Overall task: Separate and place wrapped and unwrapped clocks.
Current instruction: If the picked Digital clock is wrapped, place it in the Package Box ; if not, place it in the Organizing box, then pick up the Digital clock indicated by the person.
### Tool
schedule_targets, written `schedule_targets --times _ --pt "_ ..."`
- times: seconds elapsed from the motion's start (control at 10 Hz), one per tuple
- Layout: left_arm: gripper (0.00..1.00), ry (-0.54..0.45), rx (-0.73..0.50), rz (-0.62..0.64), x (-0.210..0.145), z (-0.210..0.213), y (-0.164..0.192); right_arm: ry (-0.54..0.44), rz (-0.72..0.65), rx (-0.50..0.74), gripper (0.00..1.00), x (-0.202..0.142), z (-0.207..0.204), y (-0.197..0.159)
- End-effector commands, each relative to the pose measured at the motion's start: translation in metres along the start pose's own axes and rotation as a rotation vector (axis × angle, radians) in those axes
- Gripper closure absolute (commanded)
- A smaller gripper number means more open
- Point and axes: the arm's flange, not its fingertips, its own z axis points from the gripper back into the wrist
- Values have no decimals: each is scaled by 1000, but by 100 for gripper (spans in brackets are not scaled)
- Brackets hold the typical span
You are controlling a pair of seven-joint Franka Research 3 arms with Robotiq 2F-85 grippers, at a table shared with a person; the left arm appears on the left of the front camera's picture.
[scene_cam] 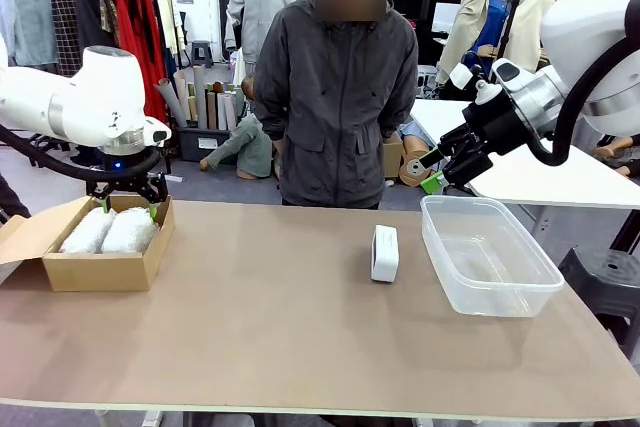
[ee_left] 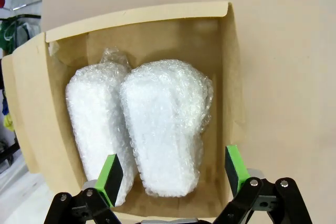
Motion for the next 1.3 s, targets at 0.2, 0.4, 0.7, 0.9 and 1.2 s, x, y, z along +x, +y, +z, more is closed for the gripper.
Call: schedule_targets --times 0.2,0.4,0.7,0.9,1.2 --pt "0 -9 3 1 -1 5 -1 -6 8 3 0 1 0 -1" --pt "0 -9 3 1 -1 5 -1 -6 8 3 0 1 0 -1" --pt "0 -9 3 1 -1 5 -1 -6 8 3 0 1 0 -1" --pt "0 -9 3 1 -1 5 -1 -6 8 3 0 1 0 -1" --pt "0 146 -122 -221 -8 14 6 -6 8 3 0 1 0 -1"
